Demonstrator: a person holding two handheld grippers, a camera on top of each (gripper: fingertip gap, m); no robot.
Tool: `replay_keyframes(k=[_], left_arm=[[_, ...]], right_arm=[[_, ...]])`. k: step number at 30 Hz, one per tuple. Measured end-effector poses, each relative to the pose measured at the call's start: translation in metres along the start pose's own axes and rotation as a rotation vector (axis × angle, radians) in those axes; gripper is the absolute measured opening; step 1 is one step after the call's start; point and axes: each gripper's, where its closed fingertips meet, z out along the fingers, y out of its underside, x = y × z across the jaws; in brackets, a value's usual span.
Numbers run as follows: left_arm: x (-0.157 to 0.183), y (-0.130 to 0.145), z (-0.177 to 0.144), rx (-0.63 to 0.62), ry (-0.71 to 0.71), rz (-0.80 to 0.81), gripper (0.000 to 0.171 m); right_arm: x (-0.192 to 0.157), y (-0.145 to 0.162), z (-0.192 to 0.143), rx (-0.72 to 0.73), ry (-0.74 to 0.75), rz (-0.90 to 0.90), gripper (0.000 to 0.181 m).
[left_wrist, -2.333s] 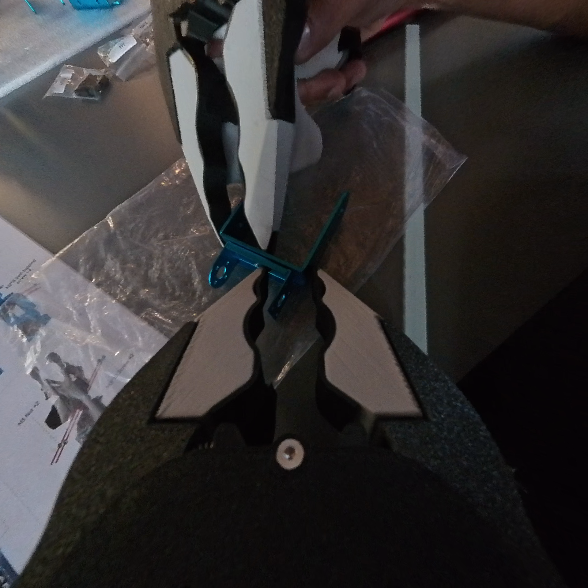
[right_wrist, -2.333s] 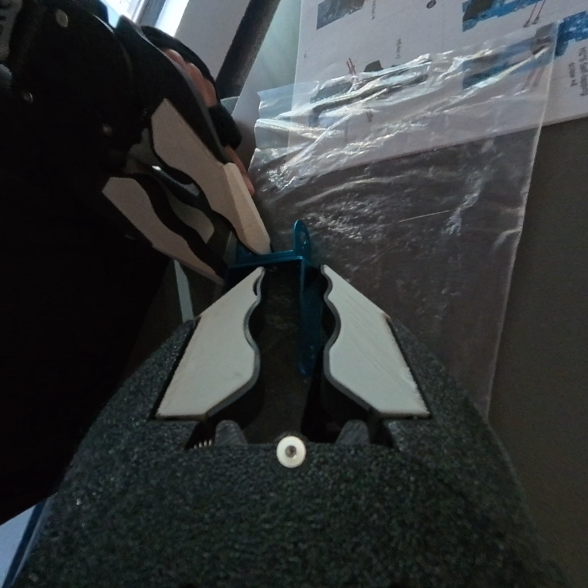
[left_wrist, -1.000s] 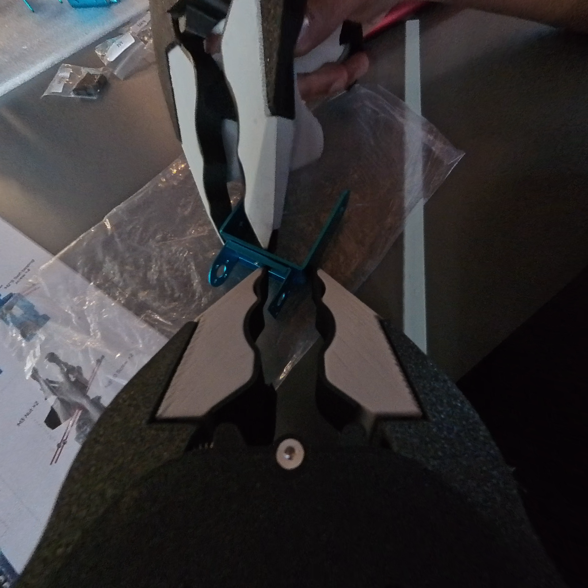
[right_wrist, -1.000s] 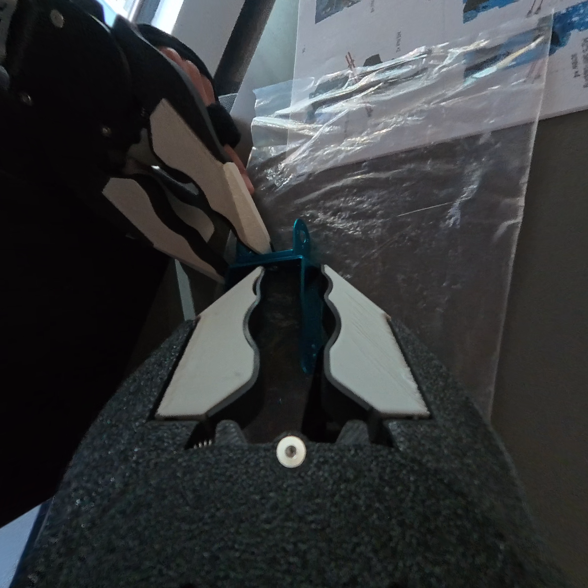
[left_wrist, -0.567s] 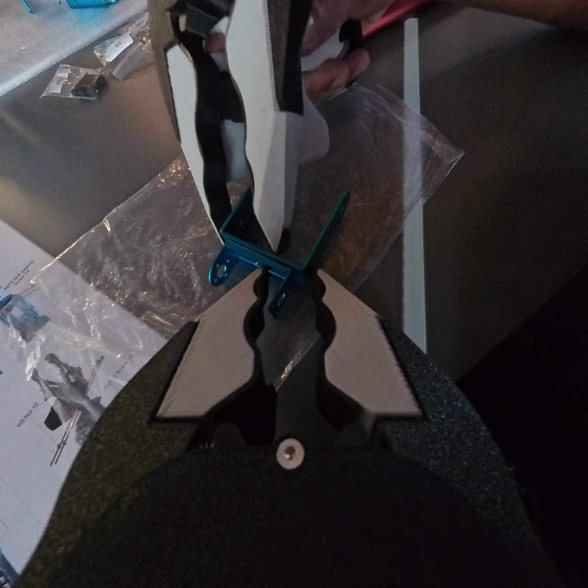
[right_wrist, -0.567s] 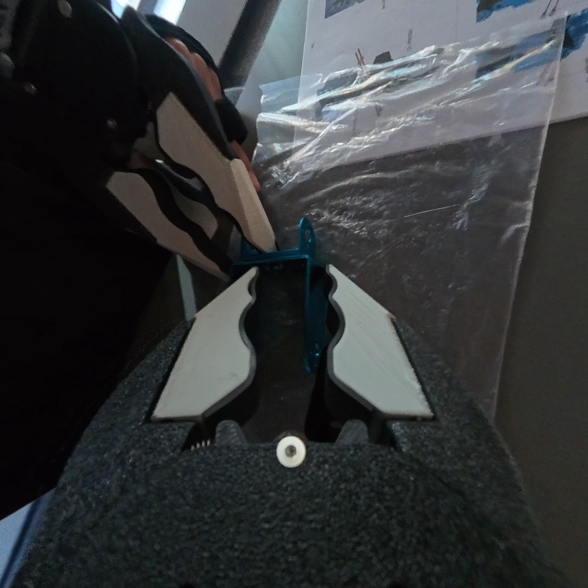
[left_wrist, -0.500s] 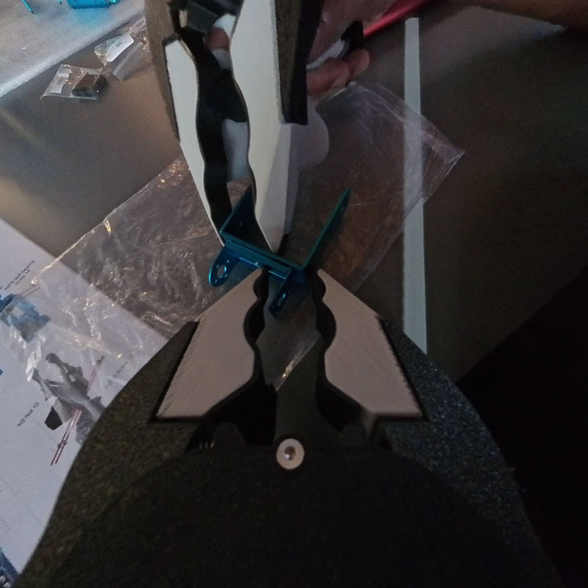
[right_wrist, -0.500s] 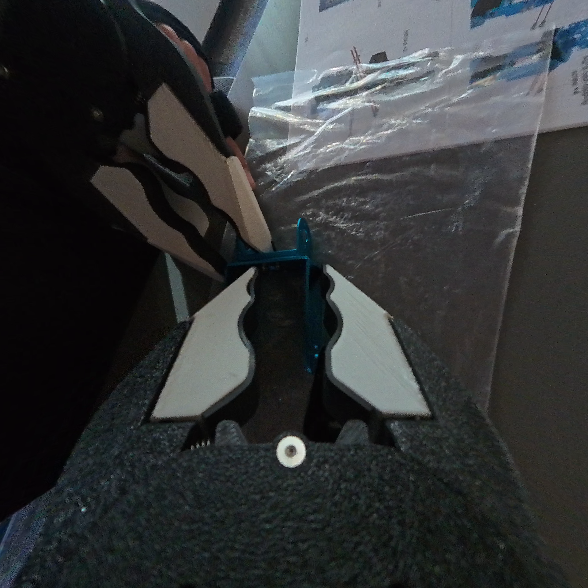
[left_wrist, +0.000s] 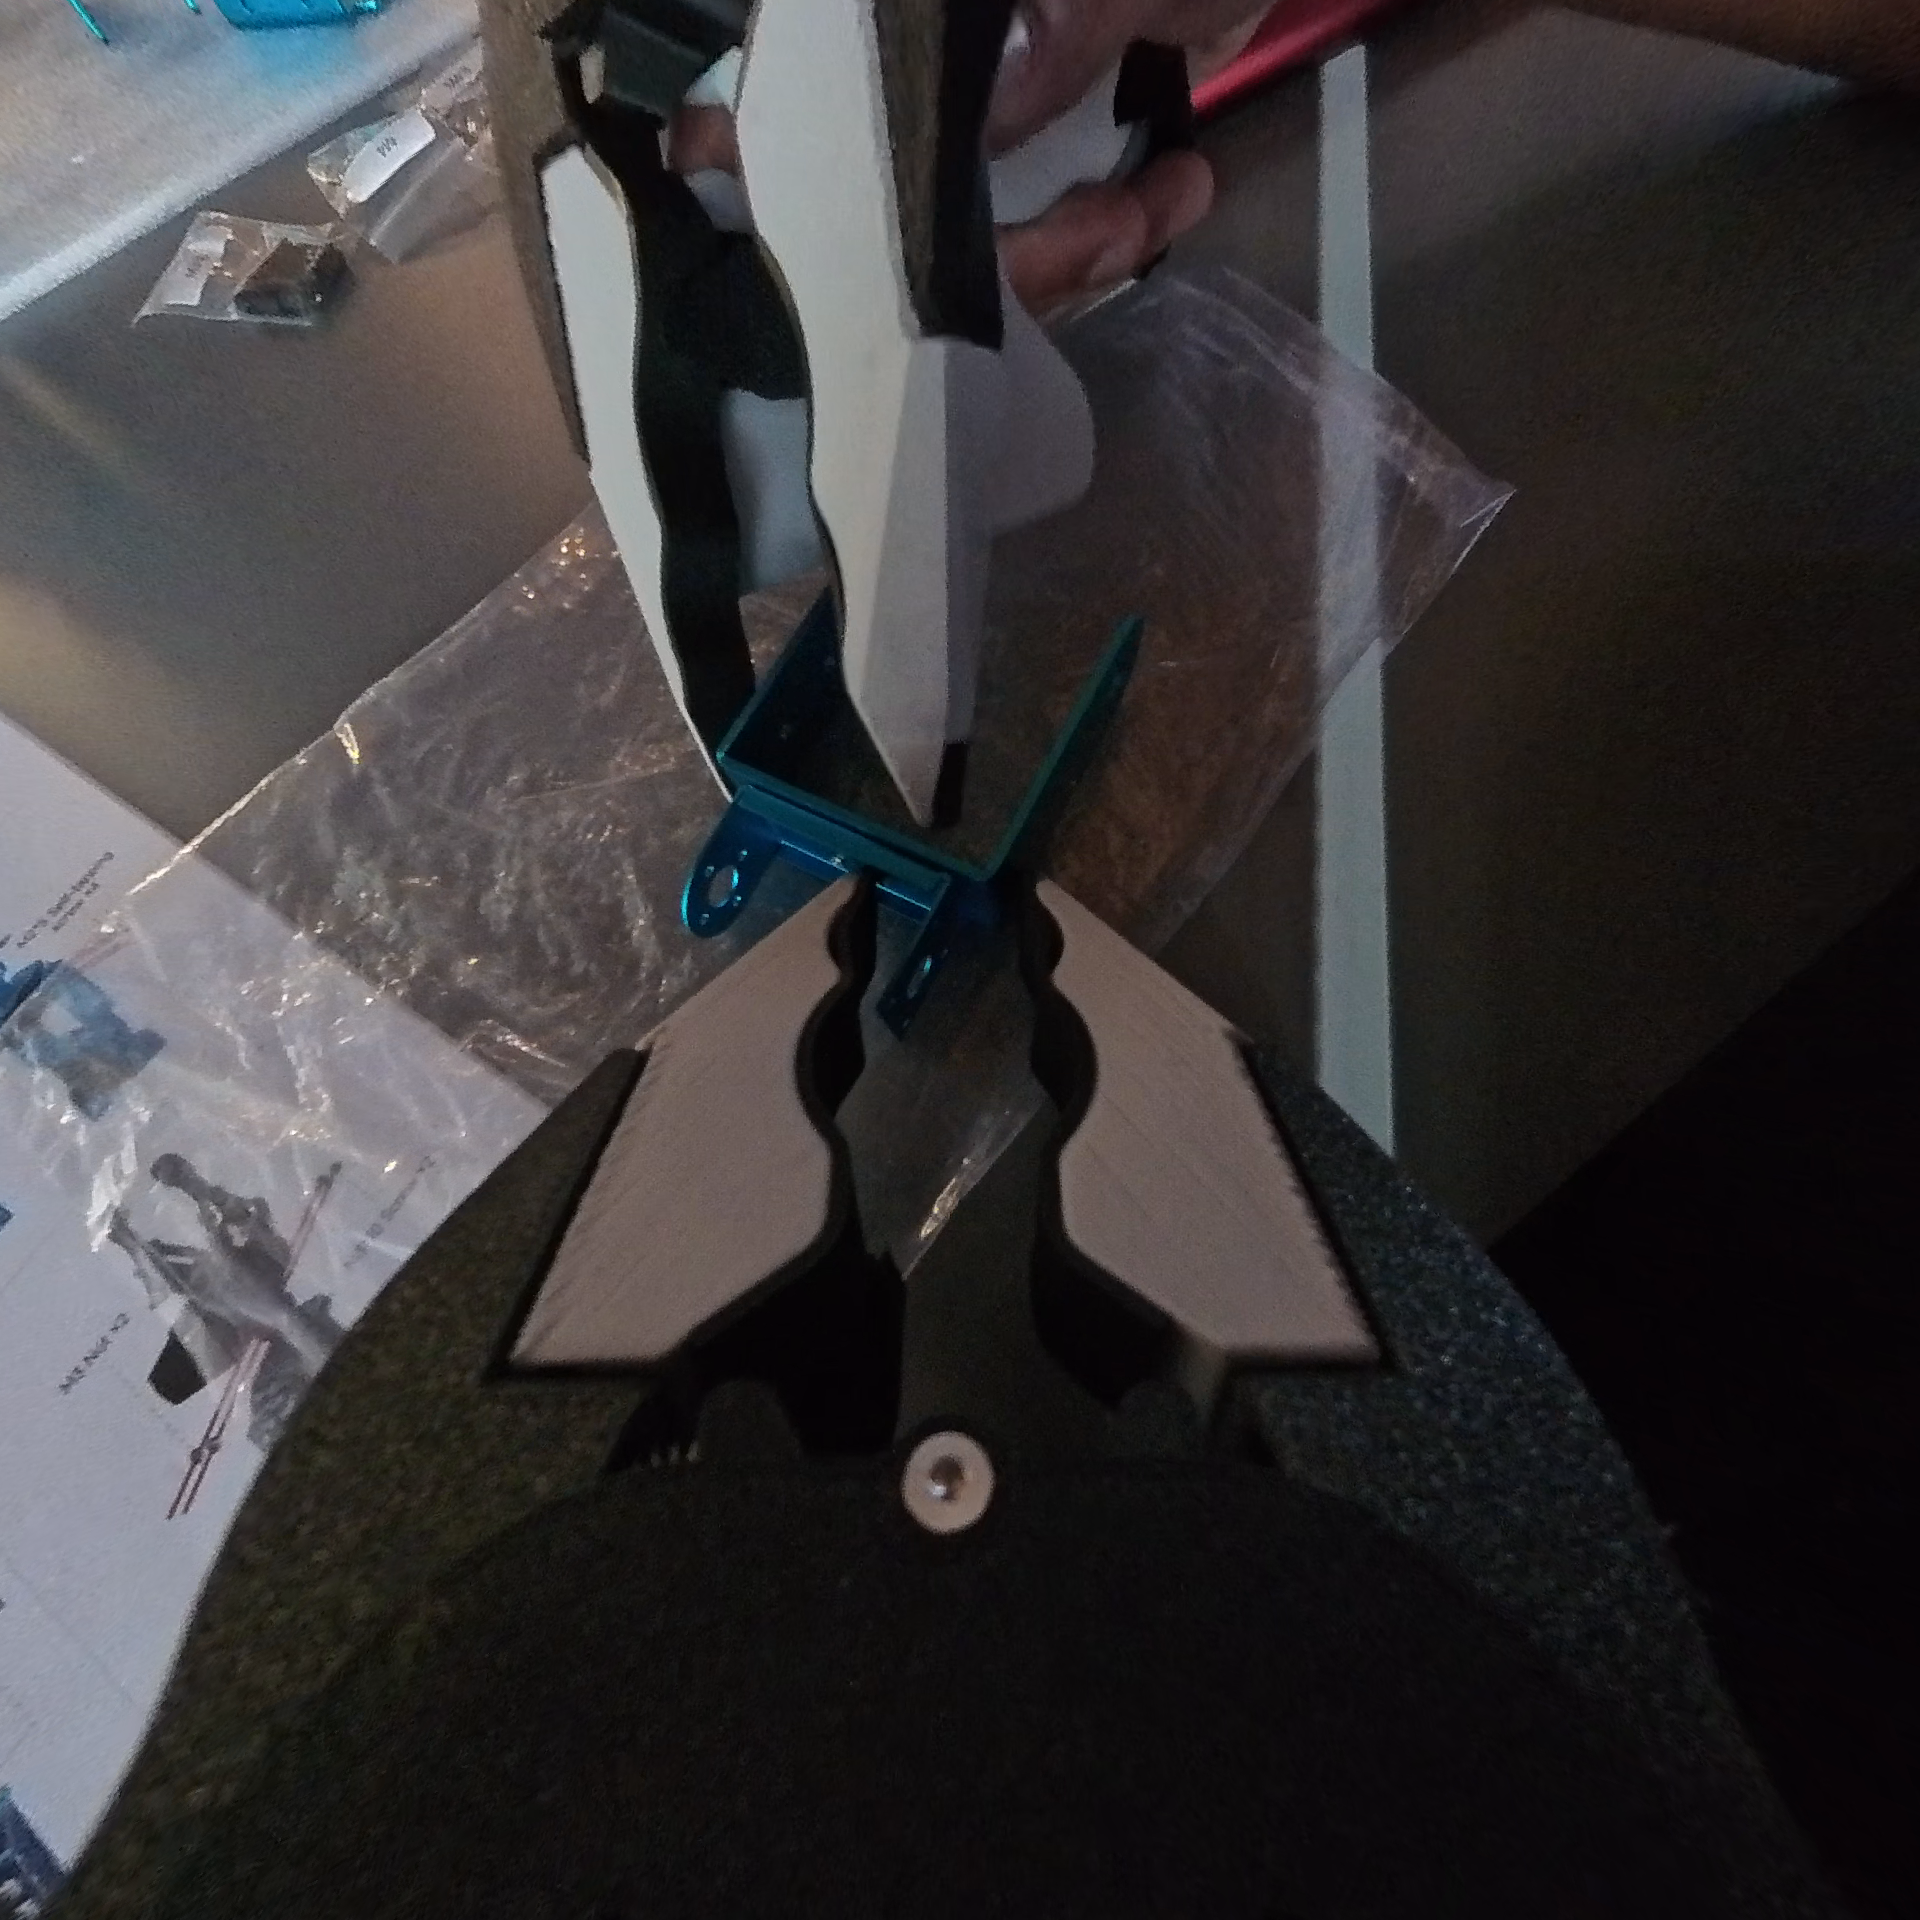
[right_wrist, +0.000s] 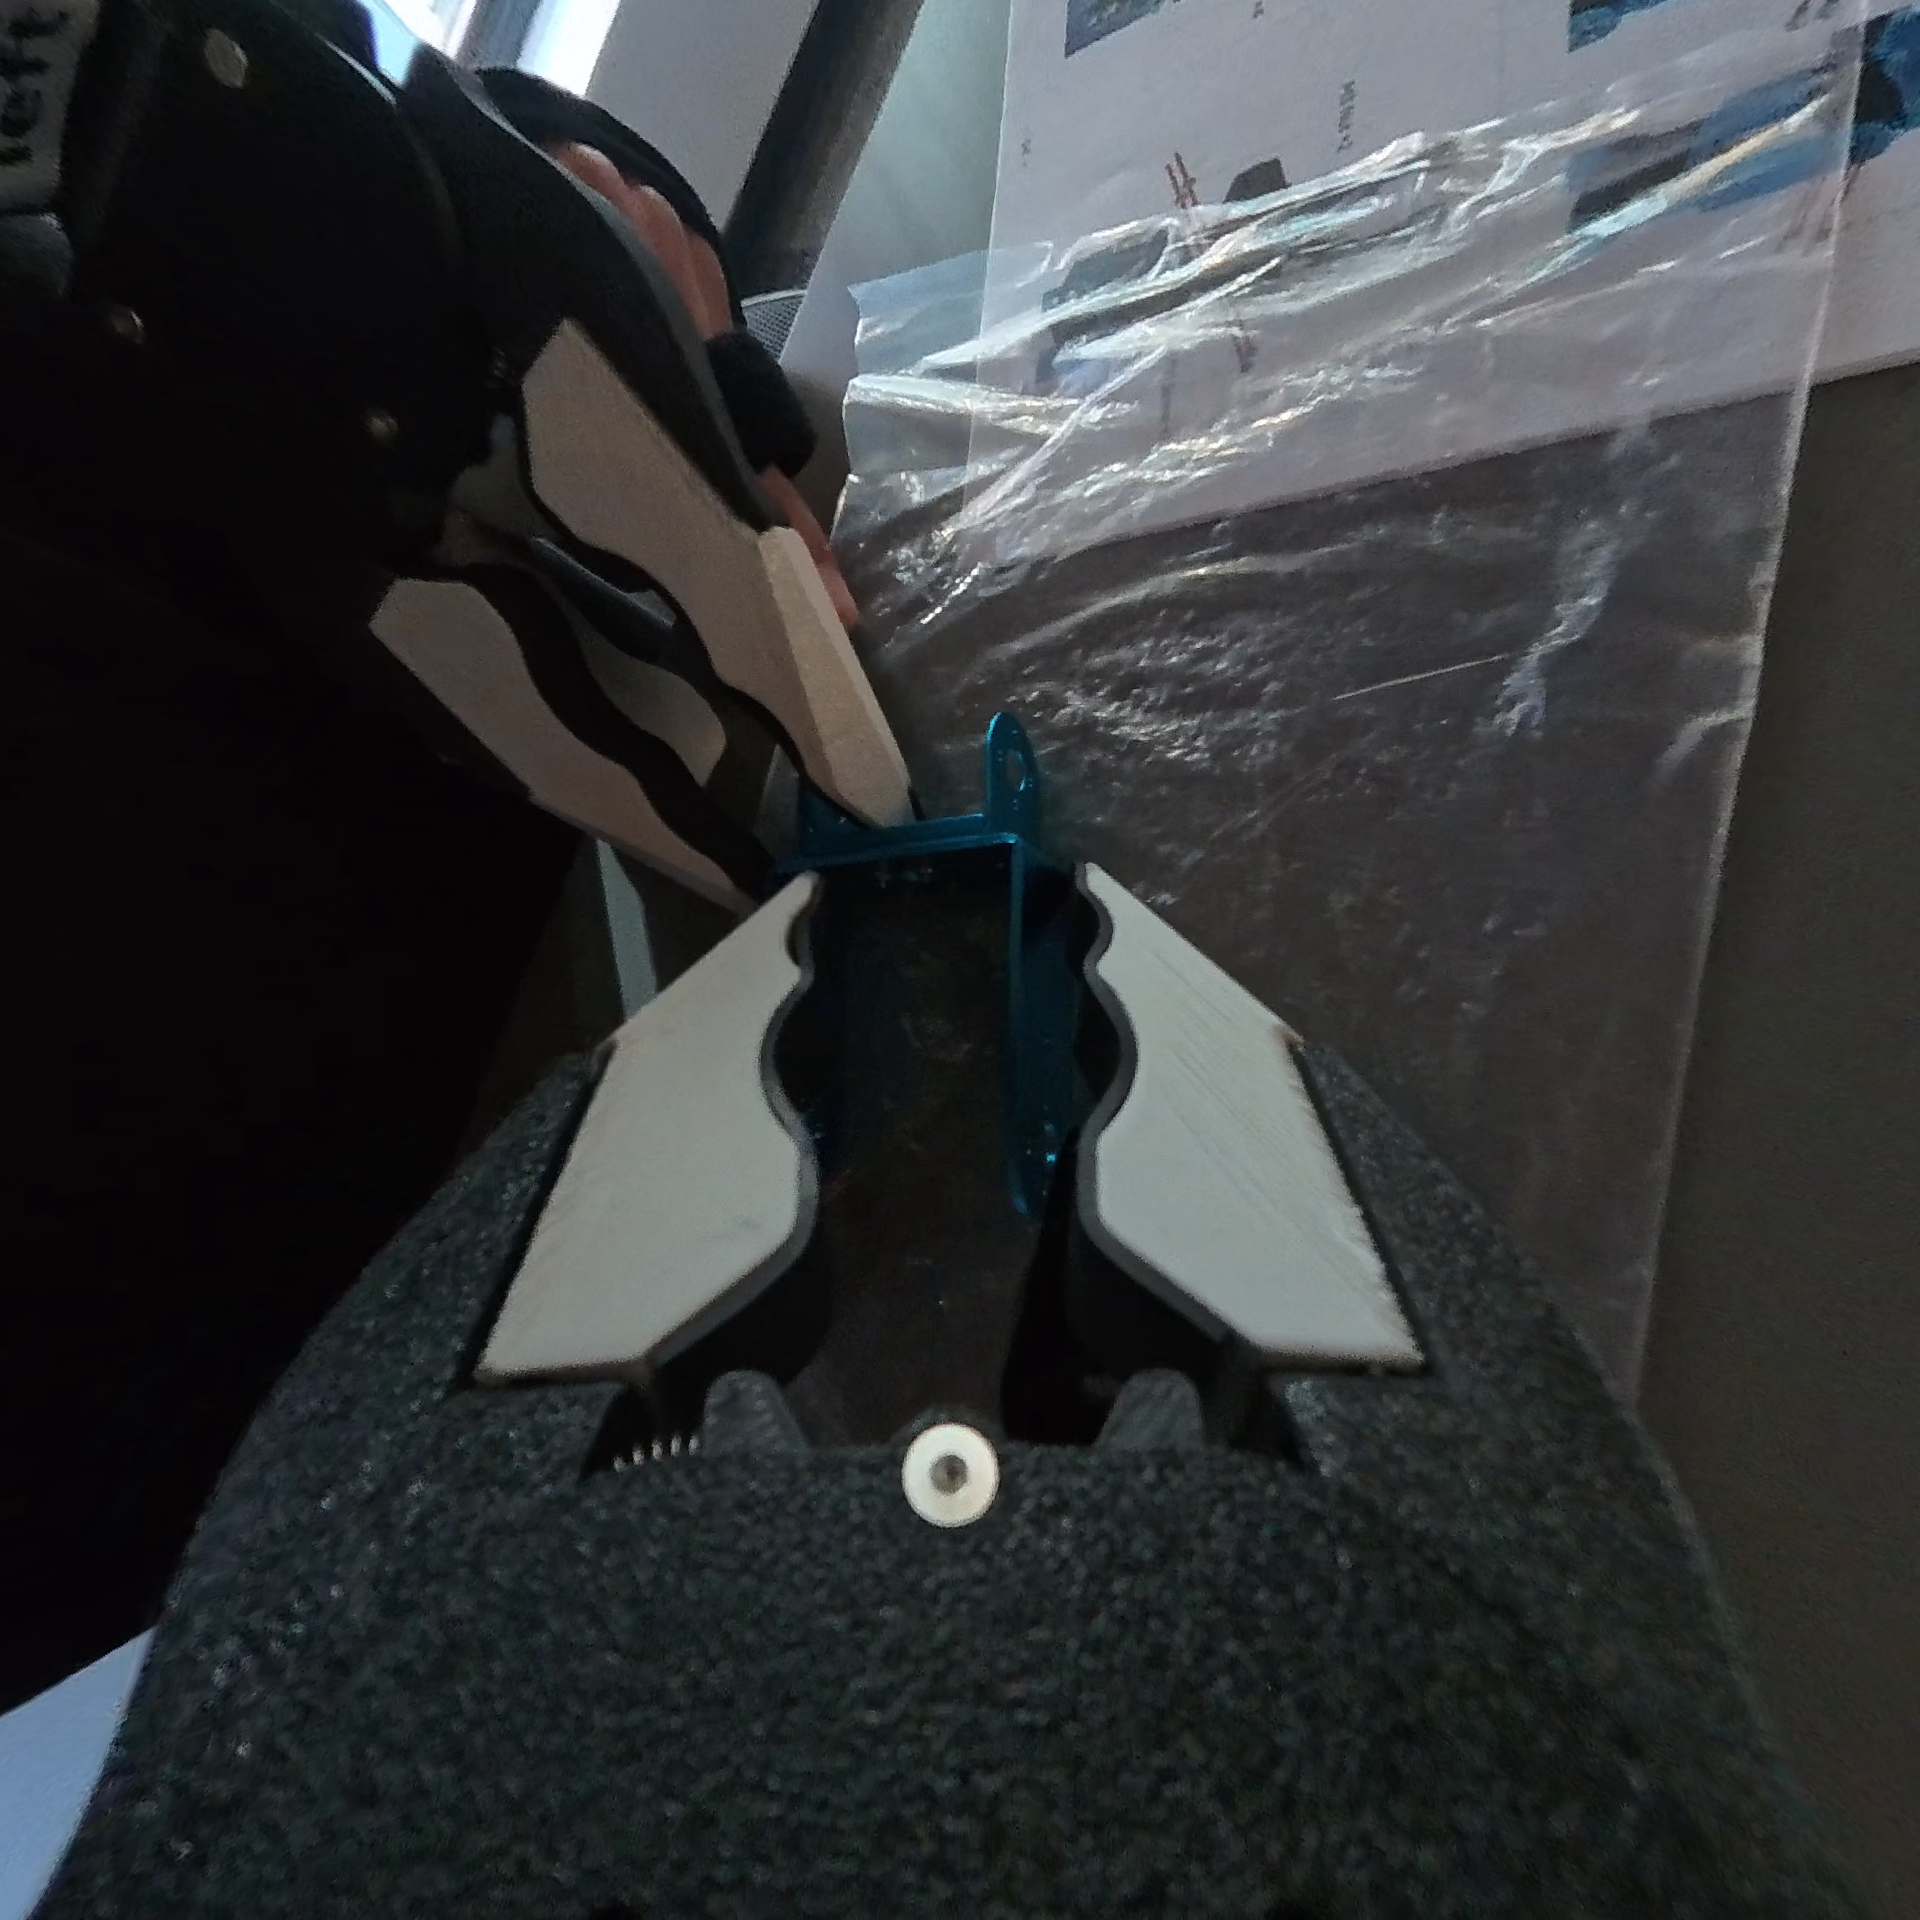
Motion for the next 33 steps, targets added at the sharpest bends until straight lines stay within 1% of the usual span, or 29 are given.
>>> replay_keyframes(k=[3,4,7,9,12,15,16,17,20,23,25,27,30,32,33], left_arm=[[0.0001,0.0000,0.0000,0.000,-0.001,0.002,0.027],[0.0001,0.0000,0.0000,0.000,-0.002,0.003,0.027],[-0.0002,0.0001,-0.0001,0.000,-0.003,0.002,0.027],[-0.0002,0.0000,-0.0002,0.000,-0.001,0.000,0.027],[0.0007,0.0000,-0.0001,-0.001,0.002,0.003,0.027],[0.0013,-0.0001,-0.0001,-0.001,0.006,0.004,0.027],[0.0013,-0.0001,-0.0001,-0.001,0.007,0.003,0.027],[0.0012,0.0000,-0.0001,-0.001,0.007,0.003,0.027],[0.0011,-0.0001,0.0000,-0.001,0.006,0.003,0.027],[0.0010,-0.0001,0.0000,-0.001,0.004,0.004,0.027],[0.0008,0.0000,0.0001,-0.002,0.003,0.004,0.027],[0.0006,0.0000,0.0001,-0.002,0.002,0.003,0.027],[0.0004,0.0000,0.0001,-0.002,0.000,0.004,0.027],[0.0004,0.0000,0.0001,-0.002,0.001,0.001,0.027],[0.0004,0.0000,0.0002,-0.002,0.002,0.002,0.027]], right_arm=[[0.0043,0.0006,0.0012,-0.018,0.064,-0.040,0.038],[0.0044,0.0006,0.0014,-0.022,0.071,-0.045,0.038],[0.0037,-0.0009,0.0003,-0.005,0.027,0.009,0.036],[0.0073,-0.0009,-0.0005,0.018,0.010,0.040,0.030],[0.0044,0.0005,-0.0006,0.005,0.024,-0.007,0.034],[0.0040,0.0009,-0.0006,0.002,0.019,0.004,0.034],[0.0028,0.0011,-0.0007,0.003,0.007,0.003,0.038],[0.0000,0.0007,-0.0009,0.006,-0.014,0.007,0.045],[0.0000,0.0002,-0.0013,0.012,-0.029,0.022,0.044],[-0.0002,0.0008,-0.0005,0.002,-0.004,-0.016,0.046],[0.0040,0.0008,0.0006,-0.008,0.047,-0.042,0.039],[0.0048,0.0006,0.0009,-0.011,0.061,-0.050,0.038],[0.0038,-0.0005,0.0001,0.000,0.026,-0.010,0.036],[0.0074,-0.0006,-0.0007,0.019,0.013,0.021,0.030],[0.0070,-0.0005,-0.0009,0.026,0.006,0.023,0.030]])
